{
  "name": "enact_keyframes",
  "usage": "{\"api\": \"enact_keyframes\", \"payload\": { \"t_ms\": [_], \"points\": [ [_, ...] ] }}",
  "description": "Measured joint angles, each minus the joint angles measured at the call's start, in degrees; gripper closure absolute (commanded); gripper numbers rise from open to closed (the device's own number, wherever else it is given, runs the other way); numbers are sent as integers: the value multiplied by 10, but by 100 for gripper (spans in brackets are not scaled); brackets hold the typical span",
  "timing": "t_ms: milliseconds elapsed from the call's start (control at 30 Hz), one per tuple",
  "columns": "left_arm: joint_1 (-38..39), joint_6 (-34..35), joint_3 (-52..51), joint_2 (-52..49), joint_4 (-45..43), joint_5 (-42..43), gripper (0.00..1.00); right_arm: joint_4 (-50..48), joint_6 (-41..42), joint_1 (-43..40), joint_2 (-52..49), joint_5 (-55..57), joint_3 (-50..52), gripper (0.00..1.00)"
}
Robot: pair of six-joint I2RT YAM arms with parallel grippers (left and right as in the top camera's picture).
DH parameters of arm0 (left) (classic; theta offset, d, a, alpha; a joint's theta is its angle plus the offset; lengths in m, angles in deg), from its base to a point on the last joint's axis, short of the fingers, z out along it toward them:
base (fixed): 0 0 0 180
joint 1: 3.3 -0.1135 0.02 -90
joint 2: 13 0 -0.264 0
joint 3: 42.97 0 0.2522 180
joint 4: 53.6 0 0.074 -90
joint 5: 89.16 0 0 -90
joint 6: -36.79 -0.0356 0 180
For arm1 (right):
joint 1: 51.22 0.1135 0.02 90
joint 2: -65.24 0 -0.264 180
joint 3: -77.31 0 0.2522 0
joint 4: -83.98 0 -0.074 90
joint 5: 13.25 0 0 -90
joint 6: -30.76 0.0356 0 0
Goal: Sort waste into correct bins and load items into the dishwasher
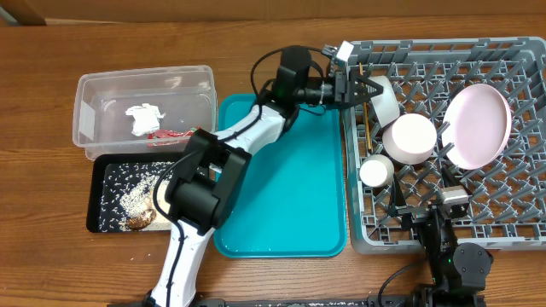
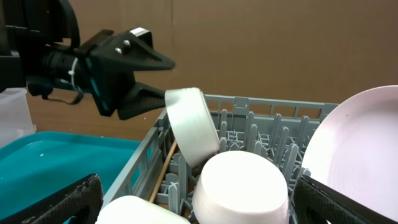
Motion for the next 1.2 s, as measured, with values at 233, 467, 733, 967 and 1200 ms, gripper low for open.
{"api": "enact_keyframes", "payload": {
  "t_ms": [233,467,733,967,1200],
  "points": [
    [-19,-5,1,0,0,30,0,0,0,0,0,0,0,0],
    [-31,-6,1,0,0,80,0,0,0,0,0,0,0,0],
    [-85,-6,1,5,3,128,0,0,0,0,0,0,0,0],
    [-129,-78,3,120,246,109,0,0,0,0,0,0,0,0],
    [-124,-333,12,369,757,-161,0,-1,0,0,0,0,0,0]
  ]
}}
